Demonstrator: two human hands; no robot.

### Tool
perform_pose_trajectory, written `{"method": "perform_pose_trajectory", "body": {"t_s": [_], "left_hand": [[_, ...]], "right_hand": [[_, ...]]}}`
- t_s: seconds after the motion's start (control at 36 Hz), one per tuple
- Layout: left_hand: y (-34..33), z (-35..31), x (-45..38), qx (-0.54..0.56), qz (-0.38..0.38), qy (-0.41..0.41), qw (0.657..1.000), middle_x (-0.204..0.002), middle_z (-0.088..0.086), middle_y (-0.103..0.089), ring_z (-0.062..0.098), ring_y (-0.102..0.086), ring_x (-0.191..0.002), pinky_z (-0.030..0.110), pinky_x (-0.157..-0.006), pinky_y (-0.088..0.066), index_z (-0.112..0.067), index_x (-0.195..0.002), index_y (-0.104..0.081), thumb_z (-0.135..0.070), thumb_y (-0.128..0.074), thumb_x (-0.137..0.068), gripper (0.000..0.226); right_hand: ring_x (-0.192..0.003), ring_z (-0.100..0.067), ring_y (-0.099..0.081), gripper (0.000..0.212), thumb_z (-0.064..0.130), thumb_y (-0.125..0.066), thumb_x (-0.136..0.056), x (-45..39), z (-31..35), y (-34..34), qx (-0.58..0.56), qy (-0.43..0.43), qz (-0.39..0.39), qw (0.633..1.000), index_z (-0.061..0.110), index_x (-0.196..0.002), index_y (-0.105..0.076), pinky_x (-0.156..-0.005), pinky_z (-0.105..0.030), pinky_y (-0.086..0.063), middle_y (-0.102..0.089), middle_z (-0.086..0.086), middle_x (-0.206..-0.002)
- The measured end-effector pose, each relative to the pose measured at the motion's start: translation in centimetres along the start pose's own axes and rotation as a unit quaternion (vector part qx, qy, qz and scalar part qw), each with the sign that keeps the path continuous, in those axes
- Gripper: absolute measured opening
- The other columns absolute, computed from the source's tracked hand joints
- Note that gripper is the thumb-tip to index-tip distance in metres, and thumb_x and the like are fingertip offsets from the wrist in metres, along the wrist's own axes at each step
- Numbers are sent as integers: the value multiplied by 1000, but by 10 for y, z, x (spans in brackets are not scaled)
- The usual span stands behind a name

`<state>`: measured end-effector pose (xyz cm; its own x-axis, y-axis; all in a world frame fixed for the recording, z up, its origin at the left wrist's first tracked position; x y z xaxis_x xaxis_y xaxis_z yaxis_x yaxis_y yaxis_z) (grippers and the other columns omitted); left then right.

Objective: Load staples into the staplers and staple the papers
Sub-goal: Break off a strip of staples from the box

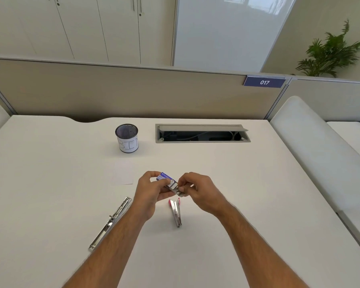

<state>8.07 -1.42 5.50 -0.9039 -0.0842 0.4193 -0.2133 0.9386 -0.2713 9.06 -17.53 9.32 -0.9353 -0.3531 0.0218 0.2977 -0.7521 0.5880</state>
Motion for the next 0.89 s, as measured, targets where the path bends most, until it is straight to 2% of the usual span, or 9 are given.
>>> {"method": "perform_pose_trajectory", "body": {"t_s": [0.28, 0.39, 0.47, 0.53, 0.58, 0.67, 0.81, 0.89], "left_hand": [[-1, 1, -2, -18, 15, 4, 1000, -94, 30, -74, 37, -75, -75, 41, -70, -63, -2, -111, -56, 7, -65, -89, 26], [-3, 1, -3, -15, 19, 4, 1000, -96, 32, -74, 38, -75, -76, 43, -73, -64, -3, -111, -55, 7, -65, -90, 26], [-3, 2, -4, -10, 20, 3, 1000, -98, 31, -73, 39, -75, -78, 44, -75, -64, -3, -112, -55, 7, -65, -90, 26], [-3, 2, -5, -5, 19, 3, 1000, -98, 30, -73, 37, -74, -77, 44, -74, -64, -4, -112, -55, 6, -65, -90, 26], [-2, 2, -6, 0, 15, 4, 1000, -98, 29, -72, 36, -74, -77, 43, -73, -64, -3, -114, -55, 6, -65, -90, 27], [0, 3, -8, 3, 8, 4, 1000, -101, 31, -72, 36, -74, -78, 45, -76, -64, -2, -117, -54, 6, -66, -90, 30], [-1, 3, -8, 11, -1, 5, 1000, -105, 32, -71, 35, -73, -78, 43, -73, -64, -5, -120, -53, 6, -66, -91, 33], [-1, 2, -9, 19, -5, 4, 1000, -101, 28, -72, 32, -74, -75, 40, -70, -64, -7, -122, -53, 5, -66, -91, 35]], "right_hand": [[-88, -15, -71, 15, 5, -64, -92, -6, -7, -1, 36, -7, 29, 999, 18, -93, -72, -85, -42, -59, -69, 2, -94], [-88, -10, -66, 11, 6, -67, -91, -7, -5, 1, 31, 11, 14, 999, 16, -92, -73, -78, -29, -55, -64, 6, -96], [-82, -9, -66, 9, 4, -69, -90, -4, -5, 12, -72, -4, -50, 996, 12, -92, -73, -71, -25, -54, -70, 3, -94], [-81, -14, -68, 8, -2, -66, -92, 0, -11, 20, -222, -34, -94, 970, 2, -96, -72, -72, -27, -55, -76, -5, -96], [-85, -24, -69, 10, -6, -62, -94, 3, -18, 23, -366, -43, -120, 922, -5, -101, -69, -76, -33, -57, -75, -18, -101], [-84, -28, -68, 17, -9, -55, -94, 8, -27, 23, -502, -58, -136, 852, -5, -105, -67, -76, -35, -57, -71, -22, -98], [-83, -23, -65, 29, 0, -42, -90, 13, -45, 6, -597, -129, -121, 782, 1, -104, -67, -73, -33, -54, -68, -13, -95], [-75, -20, -56, 22, 6, -54, -86, 16, -54, -6, -580, -177, -111, 787, 3, -100, -70, -64, -31, -47, -59, -12, -88]]}}
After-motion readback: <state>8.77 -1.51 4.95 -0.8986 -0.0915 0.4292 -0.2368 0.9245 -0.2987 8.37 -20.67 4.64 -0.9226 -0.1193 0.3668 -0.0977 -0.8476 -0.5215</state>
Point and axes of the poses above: each hand's wrist, its own x-axis away from the middle knuckle, its own y-axis out of the back of the hand, z = x × y, the point moved 7 cm from there along -x, towards the middle knuckle
